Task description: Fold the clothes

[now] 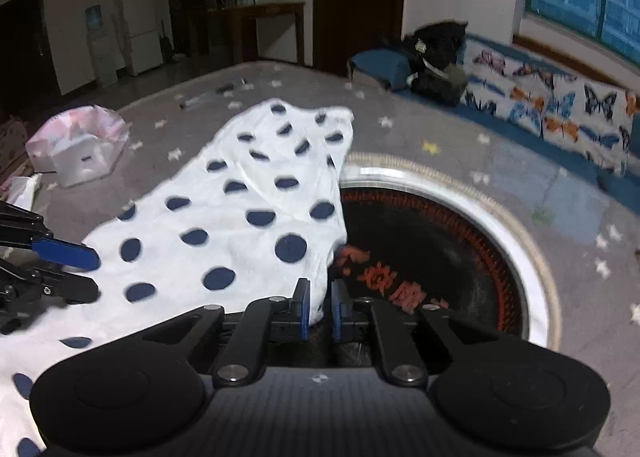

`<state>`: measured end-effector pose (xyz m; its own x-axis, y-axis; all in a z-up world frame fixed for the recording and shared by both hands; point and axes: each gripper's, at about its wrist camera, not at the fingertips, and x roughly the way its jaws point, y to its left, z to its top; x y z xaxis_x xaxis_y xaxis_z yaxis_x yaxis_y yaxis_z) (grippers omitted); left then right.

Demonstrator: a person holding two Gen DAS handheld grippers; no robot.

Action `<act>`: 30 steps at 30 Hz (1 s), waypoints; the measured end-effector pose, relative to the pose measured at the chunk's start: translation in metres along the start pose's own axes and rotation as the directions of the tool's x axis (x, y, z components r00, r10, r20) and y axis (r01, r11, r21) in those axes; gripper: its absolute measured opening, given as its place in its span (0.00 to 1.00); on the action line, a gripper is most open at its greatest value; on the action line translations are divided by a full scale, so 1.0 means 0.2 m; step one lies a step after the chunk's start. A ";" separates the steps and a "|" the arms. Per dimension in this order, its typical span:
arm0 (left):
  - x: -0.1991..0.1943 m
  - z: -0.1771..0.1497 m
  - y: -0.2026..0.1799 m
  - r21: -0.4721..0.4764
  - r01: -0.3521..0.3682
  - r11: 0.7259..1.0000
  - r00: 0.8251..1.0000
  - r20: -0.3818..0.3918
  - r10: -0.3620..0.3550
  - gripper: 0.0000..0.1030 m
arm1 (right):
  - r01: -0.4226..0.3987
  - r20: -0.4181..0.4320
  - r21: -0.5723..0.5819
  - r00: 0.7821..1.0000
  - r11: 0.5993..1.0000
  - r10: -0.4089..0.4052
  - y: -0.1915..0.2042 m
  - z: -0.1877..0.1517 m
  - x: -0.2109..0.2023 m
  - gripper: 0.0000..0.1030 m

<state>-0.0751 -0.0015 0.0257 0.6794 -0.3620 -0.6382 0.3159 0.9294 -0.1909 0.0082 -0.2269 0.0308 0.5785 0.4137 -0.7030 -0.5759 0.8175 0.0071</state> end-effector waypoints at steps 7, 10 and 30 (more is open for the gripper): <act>-0.09 0.01 -0.08 0.041 0.056 0.998 0.997 0.046 -0.058 0.32 | -0.106 -0.027 -0.093 0.994 0.990 0.104 0.19 -0.02 -0.03 0.21; -0.09 -0.02 -0.10 0.062 0.068 0.996 0.997 0.035 -0.070 0.31 | -0.152 -0.041 -0.131 0.988 0.980 0.148 0.27 -0.02 -0.04 0.22; -0.24 -0.16 -0.11 0.087 0.091 0.992 0.993 0.067 -0.097 0.31 | -0.210 -0.056 -0.268 0.978 0.940 0.202 0.48 -0.13 -0.24 0.29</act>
